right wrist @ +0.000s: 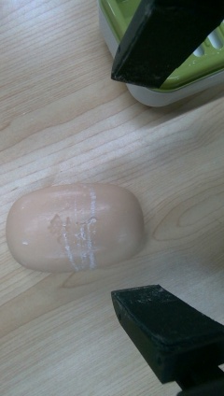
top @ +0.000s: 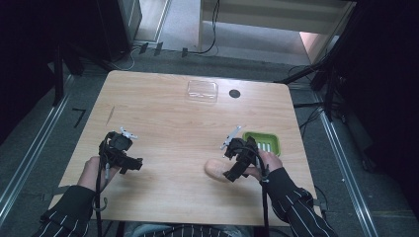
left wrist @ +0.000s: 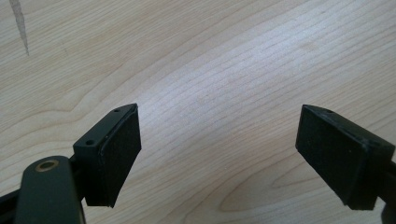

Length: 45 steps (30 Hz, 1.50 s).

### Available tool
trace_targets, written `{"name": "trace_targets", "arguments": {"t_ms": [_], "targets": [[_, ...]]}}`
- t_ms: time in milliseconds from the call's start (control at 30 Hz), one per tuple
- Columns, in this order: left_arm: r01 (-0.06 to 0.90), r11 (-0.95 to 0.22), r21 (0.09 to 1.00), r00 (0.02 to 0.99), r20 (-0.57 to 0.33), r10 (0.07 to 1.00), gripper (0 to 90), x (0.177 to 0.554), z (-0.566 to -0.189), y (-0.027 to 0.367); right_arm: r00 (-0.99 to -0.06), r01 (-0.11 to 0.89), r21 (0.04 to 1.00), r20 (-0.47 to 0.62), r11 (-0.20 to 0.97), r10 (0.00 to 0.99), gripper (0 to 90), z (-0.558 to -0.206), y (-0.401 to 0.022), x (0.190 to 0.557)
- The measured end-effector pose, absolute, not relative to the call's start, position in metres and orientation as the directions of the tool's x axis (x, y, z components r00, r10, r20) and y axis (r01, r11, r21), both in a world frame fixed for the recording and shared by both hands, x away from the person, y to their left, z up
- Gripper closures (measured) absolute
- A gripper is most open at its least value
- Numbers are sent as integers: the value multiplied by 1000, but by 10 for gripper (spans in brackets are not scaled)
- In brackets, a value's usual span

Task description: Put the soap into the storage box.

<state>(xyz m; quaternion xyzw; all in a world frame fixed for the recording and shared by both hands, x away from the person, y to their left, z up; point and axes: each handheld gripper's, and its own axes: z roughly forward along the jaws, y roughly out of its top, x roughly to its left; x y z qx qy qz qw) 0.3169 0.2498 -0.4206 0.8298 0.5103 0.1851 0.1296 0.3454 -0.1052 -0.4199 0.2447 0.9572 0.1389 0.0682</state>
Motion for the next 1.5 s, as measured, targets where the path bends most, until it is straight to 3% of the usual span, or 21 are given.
{"name": "trace_targets", "arguments": {"t_ms": [1200,1500], "targets": [[798,-447,405,412,175,894,147,317,-420,251,-901,422,201,-16,884,433,4,-435,-62,360],[798,-448,404,413,175,894,148,317,-420,251,-901,427,176,-2,887,434,61,-444,-62,362]]}}
